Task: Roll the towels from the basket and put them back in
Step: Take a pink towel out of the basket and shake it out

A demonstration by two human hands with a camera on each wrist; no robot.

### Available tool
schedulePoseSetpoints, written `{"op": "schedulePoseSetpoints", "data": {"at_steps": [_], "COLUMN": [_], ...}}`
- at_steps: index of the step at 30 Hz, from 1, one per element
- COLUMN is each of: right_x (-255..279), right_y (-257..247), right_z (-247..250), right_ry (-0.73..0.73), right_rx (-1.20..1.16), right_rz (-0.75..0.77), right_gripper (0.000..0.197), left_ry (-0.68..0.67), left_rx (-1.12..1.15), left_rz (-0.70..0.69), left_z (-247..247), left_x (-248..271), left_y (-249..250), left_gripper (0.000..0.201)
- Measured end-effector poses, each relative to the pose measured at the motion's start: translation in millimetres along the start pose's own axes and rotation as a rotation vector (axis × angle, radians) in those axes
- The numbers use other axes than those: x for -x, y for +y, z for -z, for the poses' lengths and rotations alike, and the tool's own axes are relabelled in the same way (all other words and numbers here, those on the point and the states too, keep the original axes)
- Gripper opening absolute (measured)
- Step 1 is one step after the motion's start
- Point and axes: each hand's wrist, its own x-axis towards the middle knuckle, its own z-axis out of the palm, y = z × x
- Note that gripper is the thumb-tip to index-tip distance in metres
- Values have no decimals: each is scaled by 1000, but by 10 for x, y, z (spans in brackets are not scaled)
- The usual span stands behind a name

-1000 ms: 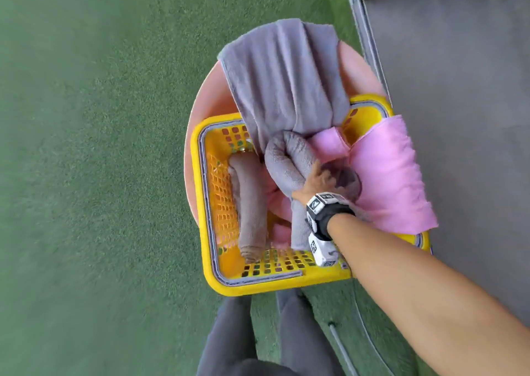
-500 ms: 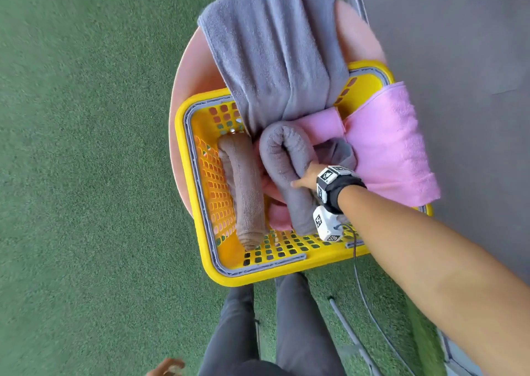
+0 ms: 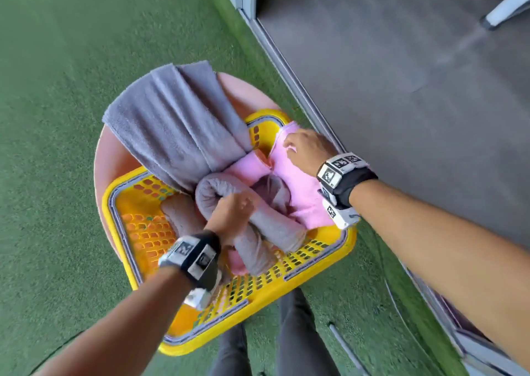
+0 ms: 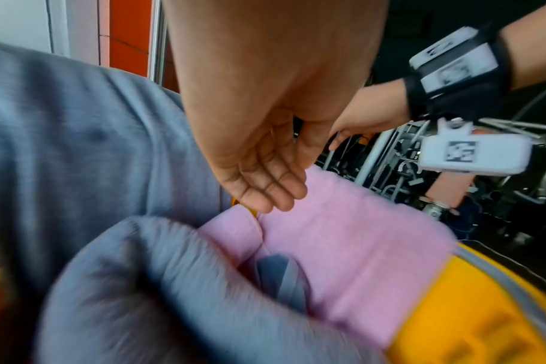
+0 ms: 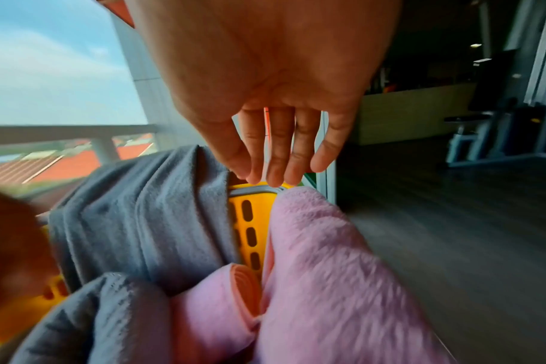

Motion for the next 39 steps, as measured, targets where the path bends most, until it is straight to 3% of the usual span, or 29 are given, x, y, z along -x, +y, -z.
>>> {"op": "schedulePoseSetpoints", "data": {"at_steps": [4,7,10,13,16,20,21,24,26,28,30,35,39], "right_x": [-498,-744,-892,-934,-898,-765,-723,-535,-358,-125,217,1491,2608], "right_y": [146,113,132,153,111,210,254,321,318,302,255,-79,-197], "right_z": [-5,-76,-179,-260,-233,2,79,432,645,877,1202,2258,3030], "right_ry": [-78,-151,-224,-238,-246,-236,-207,-195,-214,-128,37,568,975], "right_rx": [164,347,510,584,584,347,205,-183,-384,-598,-701,-743,-759], "right_rz": [186,334,386,393,406,344,318,256,174,109,70,43,38], "right_gripper": [29,29,27,30,29,15,17,47,38,25,27,29,36], "left_ry": [88,132,134,168,292,340,323,278,268,217,161,-67,-330], "left_rx": [-158,-214,-171,50,317,439,442,383,302,261,263,257,232], "left_rz": [49,130,159,205,130,-40,-88,-234,-330,-412,-517,-824,-922], "left_z": [-224,-389,-541,-665,-637,-324,-212,156,358,552,743,1052,1065], "left_x": [-1273,-1786,-2012,-2065,-1840,-1488,-1432,-1269,-1147,-980,-766,166,1049], "left_y": [296,327,171,-30,-2,270,356,729,1023,1360,1747,2974,3721], "left_gripper": [20,26,24,34,28,25,24,11,9,8,10,7,22]}}
